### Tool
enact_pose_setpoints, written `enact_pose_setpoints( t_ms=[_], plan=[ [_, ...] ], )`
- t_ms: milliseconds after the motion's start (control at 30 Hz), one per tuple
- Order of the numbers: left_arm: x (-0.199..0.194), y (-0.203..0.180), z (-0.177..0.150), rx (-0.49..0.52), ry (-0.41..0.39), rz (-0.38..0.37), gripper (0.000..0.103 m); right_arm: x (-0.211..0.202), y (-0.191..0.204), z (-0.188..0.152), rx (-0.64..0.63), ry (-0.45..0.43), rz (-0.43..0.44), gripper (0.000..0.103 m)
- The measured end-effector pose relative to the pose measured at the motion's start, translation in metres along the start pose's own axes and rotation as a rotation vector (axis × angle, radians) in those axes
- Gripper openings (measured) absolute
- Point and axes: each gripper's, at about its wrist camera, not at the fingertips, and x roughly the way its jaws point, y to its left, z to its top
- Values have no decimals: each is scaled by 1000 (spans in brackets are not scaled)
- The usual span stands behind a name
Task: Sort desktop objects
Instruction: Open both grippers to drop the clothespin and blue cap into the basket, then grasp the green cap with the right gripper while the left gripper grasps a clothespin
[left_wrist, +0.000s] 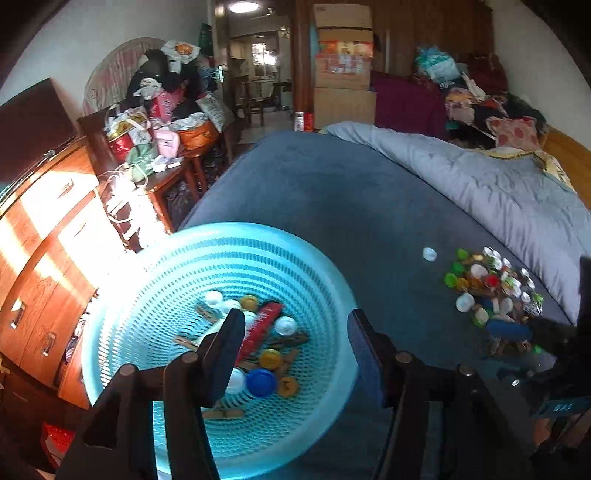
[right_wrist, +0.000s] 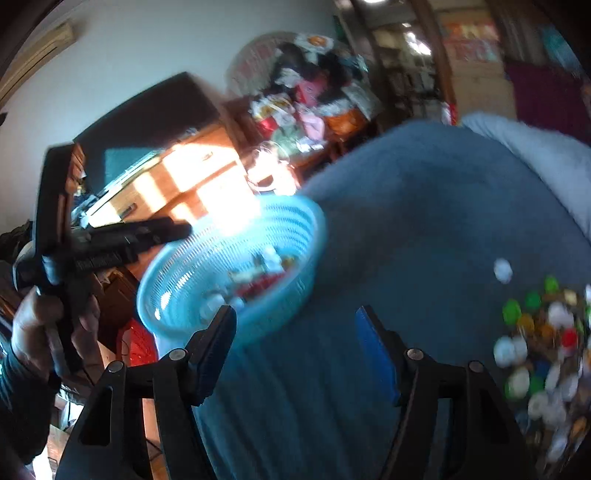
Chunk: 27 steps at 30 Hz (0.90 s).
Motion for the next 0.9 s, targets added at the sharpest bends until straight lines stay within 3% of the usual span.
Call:
enact_pose_setpoints(
  t_ms=[167,367,500,667,800,900],
  plan=[
    [32,-91,-30,66,48,-147,59,-46,-94,-127,175,105,-170,66],
    [88,-192,-74,134,184,-259,59,-134,-187,-192,239,26,-450,64],
    [99,-250,-85,209,186,-321,59,-153,-241,-203,298,20,-532,61],
    [117,-284,-82,230,214,-355,59,-142,-279,-200,321,24,-481,57],
    [132,-290,-79,210,237,-342,59,-125,-280,-196,280,49,-502,35],
    [140,-300,-80,234,241,-375,59,-127,-283,-198,300,25,-491,29]
  ],
)
